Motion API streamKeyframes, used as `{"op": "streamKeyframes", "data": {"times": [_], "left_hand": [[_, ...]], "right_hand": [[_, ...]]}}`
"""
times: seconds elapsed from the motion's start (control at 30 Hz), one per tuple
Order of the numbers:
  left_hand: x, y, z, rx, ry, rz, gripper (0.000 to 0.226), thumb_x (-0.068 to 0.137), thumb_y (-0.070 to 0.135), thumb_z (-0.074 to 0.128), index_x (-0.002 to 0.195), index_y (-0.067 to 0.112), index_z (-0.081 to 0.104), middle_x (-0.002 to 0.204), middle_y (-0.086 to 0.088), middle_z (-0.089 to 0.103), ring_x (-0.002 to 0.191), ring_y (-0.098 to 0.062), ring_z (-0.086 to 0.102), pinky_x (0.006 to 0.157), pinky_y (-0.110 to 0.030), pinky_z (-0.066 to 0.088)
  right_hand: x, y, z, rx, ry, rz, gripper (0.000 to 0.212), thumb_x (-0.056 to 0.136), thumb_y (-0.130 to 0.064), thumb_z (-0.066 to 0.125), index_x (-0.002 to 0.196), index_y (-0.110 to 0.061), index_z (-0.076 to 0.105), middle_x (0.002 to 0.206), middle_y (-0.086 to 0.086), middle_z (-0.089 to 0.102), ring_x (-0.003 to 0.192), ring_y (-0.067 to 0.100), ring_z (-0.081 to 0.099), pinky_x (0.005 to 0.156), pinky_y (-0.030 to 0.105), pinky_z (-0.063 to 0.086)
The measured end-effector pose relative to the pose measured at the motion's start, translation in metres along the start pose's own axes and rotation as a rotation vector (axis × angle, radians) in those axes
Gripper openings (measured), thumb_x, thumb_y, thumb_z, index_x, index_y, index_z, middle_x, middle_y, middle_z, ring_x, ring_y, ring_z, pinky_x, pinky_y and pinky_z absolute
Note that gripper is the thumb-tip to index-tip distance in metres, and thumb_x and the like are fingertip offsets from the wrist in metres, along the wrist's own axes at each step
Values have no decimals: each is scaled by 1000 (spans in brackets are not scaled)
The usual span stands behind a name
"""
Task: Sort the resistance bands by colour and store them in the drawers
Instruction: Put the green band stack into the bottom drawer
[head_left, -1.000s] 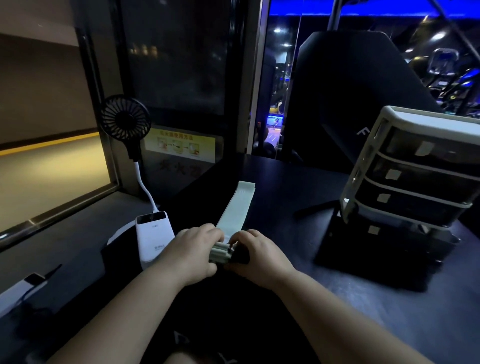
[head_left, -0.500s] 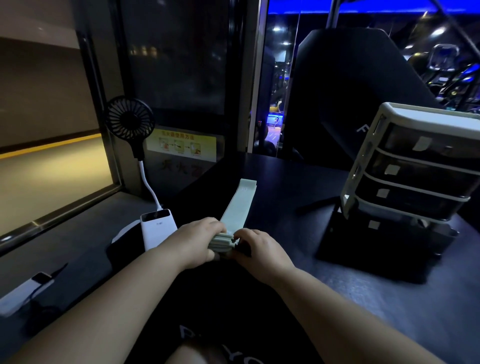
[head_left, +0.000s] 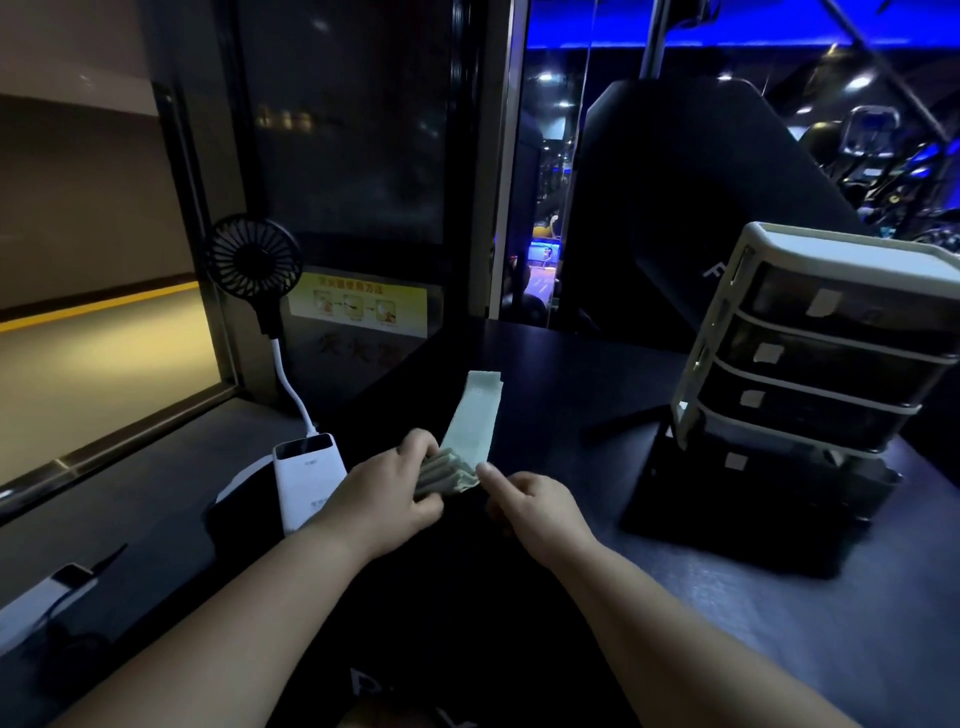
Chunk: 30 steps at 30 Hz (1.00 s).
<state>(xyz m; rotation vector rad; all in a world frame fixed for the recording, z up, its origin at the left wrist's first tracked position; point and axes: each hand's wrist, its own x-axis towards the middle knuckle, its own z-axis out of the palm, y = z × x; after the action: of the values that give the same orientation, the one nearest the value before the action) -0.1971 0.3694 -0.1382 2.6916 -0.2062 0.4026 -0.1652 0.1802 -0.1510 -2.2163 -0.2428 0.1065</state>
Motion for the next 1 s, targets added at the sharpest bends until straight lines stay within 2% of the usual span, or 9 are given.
{"op": "streamKeyframes", "data": {"times": [0.1, 0.33, 0.43, 0.53, 0.63, 0.7, 0.8, 0.9, 1.0], "left_hand": [[5, 24, 1, -15, 19, 24, 37, 83, 34, 64, 112, 26, 44, 85, 9, 57, 80, -14, 59, 62, -25, 37], [13, 93, 16, -172, 93, 40, 34, 73, 40, 72, 101, 29, 56, 87, 8, 64, 82, -13, 62, 71, -27, 47], [19, 123, 36, -208, 55, 71, 35, 69, 33, 73, 100, 30, 59, 92, 8, 66, 88, -13, 63, 72, -22, 45], [24, 151, 53, -224, -12, 108, 44, 67, 37, 73, 109, 32, 63, 99, 10, 67, 97, -11, 61, 89, -26, 46], [29, 174, 68, -175, -96, 190, 53, 71, 49, 75, 121, 38, 63, 115, 15, 62, 117, -6, 46, 104, -30, 32], [32, 189, 78, -163, -147, 237, 52, 78, 51, 71, 127, 39, 60, 121, 16, 59, 122, -5, 40, 103, -28, 25], [35, 210, 89, -266, -166, 254, 41, 84, 43, 68, 124, 37, 62, 119, 17, 61, 120, -4, 46, 107, -30, 29], [40, 220, 95, -294, -66, 137, 27, 87, 40, 65, 114, 36, 67, 115, 19, 64, 117, -2, 49, 107, -28, 30], [50, 207, 100, -104, 109, -51, 23, 86, 43, 61, 109, 37, 65, 118, 16, 62, 120, -11, 47, 99, -30, 32]], "right_hand": [[-4, -4, -8, 207, -112, 82, 81, 71, -86, 40, 81, -13, 74, 77, 2, 74, 63, 14, 67, 59, 25, 51], [-13, 23, -28, 621, -65, 117, 99, 55, -90, 61, 103, -4, 68, 78, 5, 63, 72, 16, 61, 66, 29, 49], [-21, 38, -46, 776, 6, 114, 76, 68, -69, 71, 101, -1, 68, 71, 4, 63, 62, 14, 60, 53, 25, 47], [-33, 54, -71, 922, 95, 153, 43, 84, -41, 69, 103, -3, 67, 82, 11, 69, 68, 19, 66, 51, 25, 49], [-44, 74, -101, 929, 189, 206, 21, 89, -17, 52, 93, -4, 68, 77, 11, 70, 64, 19, 67, 50, 25, 48], [-50, 87, -120, 874, 252, 237, 24, 88, -12, 47, 93, -2, 69, 77, 11, 70, 66, 20, 67, 51, 25, 48], [-63, 108, -146, 797, 358, 255, 16, 85, -12, 54, 85, -4, 68, 76, 14, 67, 67, 26, 63, 57, 29, 48], [-78, 129, -178, 682, 465, 273, 13, 76, -16, 63, 77, -3, 62, 58, 11, 62, 51, 23, 58, 51, 27, 42], [-97, 155, -219, 588, 520, 332, 19, 88, -6, 57, 69, -7, 56, 43, 0, 51, 34, 12, 48, 41, 20, 36]]}}
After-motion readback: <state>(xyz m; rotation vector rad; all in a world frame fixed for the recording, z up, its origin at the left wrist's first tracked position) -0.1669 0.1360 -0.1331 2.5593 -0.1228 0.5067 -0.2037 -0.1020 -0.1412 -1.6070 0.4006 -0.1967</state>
